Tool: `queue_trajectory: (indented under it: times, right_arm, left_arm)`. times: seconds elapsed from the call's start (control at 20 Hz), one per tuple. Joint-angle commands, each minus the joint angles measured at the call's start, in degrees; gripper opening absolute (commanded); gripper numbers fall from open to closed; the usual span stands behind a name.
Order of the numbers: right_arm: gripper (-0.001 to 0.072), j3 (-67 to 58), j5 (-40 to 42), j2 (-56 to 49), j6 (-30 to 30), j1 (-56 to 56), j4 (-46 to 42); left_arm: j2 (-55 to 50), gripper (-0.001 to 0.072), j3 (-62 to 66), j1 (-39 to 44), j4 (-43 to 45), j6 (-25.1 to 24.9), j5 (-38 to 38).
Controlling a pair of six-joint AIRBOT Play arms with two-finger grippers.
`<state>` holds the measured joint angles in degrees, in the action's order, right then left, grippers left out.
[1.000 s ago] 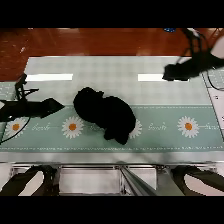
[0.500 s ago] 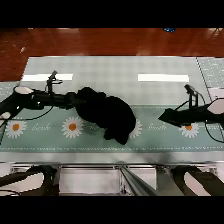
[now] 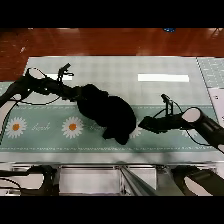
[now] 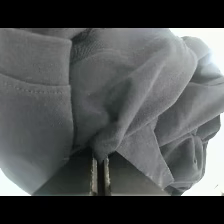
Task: Fold the shirts.
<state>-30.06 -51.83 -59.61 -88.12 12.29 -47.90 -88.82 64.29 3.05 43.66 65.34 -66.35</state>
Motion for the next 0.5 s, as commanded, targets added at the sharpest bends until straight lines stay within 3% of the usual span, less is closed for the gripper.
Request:
queue_trajectory:
  times: [0.0,0.25,0.4,0.45]
  right_arm:
    - [0.0403,-2.69,4.35,-7.23,0.07,5.49,4.22]
    - [0.0383,-10.51,6.08,-17.66,0.66,10.47,5.84]
    - [0.0091,-17.66,5.51,-22.05,3.43,11.80,5.79]
    - [0.0024,-20.28,4.94,-22.67,5.88,11.34,5.51]
  left_arm:
    - [-0.42,0.0019,1.46,0.17,0.96,0.98,-1.33]
    - [-0.44,0.0019,1.46,0.17,0.96,0.96,-1.25]
    - [-0.37,0.0019,1.62,0.11,0.90,1.07,-1.51]
    - [-0.37,0.0019,2.16,-0.17,0.90,1.95,-1.95]
